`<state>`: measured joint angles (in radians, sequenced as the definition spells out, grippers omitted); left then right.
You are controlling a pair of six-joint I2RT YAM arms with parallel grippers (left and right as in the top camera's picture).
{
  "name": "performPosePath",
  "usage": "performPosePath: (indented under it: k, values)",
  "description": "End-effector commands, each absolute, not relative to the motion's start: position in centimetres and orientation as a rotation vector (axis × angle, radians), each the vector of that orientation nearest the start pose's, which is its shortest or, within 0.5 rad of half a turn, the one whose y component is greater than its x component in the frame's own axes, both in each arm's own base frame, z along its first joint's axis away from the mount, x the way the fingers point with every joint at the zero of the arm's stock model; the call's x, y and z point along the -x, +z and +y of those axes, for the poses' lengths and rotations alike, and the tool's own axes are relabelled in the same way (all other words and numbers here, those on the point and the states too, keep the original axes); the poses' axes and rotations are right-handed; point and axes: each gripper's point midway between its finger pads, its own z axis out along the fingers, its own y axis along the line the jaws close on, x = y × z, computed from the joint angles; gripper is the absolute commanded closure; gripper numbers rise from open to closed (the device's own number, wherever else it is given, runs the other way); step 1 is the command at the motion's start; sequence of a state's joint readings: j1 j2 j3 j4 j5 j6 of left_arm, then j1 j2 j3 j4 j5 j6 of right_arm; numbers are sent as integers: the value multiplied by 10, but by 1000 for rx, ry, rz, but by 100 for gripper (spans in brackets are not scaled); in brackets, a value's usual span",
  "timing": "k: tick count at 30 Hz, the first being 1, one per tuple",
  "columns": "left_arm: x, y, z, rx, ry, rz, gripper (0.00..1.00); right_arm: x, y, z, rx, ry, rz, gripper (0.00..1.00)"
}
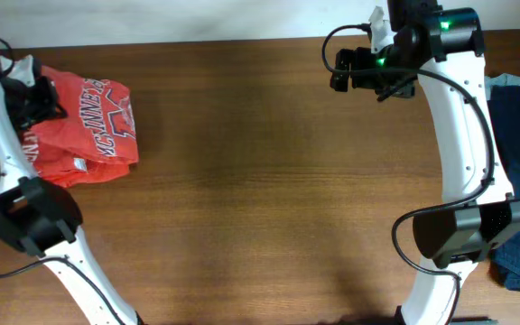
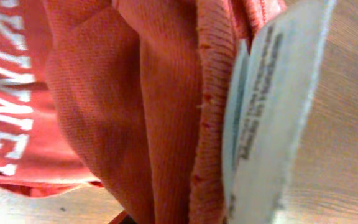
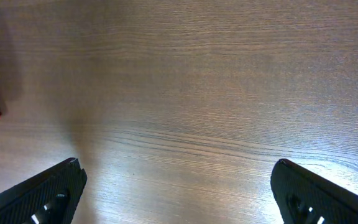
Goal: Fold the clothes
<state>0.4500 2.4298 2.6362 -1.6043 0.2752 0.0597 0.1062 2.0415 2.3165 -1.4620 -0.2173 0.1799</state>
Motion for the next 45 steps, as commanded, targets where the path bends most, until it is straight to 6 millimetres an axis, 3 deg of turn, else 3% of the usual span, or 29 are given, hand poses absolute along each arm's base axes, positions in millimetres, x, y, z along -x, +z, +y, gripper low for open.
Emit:
performPosePath:
  k: [1,5,7,11,17,22,29,34,41,45]
  values:
    - [-455,166,196,563,-278,2802,99,-443,248,85,-29,359,2771,1]
    - [-445,164,215,618,-225,2810,99,-442,248,86,-27,369,2770,1]
    - [-438,162,225,642,-156,2827,87,-442,248,86,-27,369,2770,1]
    - [-428,161,243,732,-50,2835,7,-442,248,86,-26,369,2770,1]
    - [-420,161,253,804,-72,2815,2,-442,247,86,-27,369,2773,1]
    - [-425,170,245,793,-184,2773,2,-442,247,86,-20,366,2775,1]
    - [-437,218,213,593,-201,2698,2,-441,268,65,-30,203,2712,1]
    - [-453,274,165,389,-232,2575,2,-429,301,45,-63,75,2642,1]
    - [-465,295,99,186,-274,2557,1,-398,330,25,-117,50,2624,1]
    - [-462,318,49,-41,-267,2520,1,-371,356,7,-167,23,2590,1]
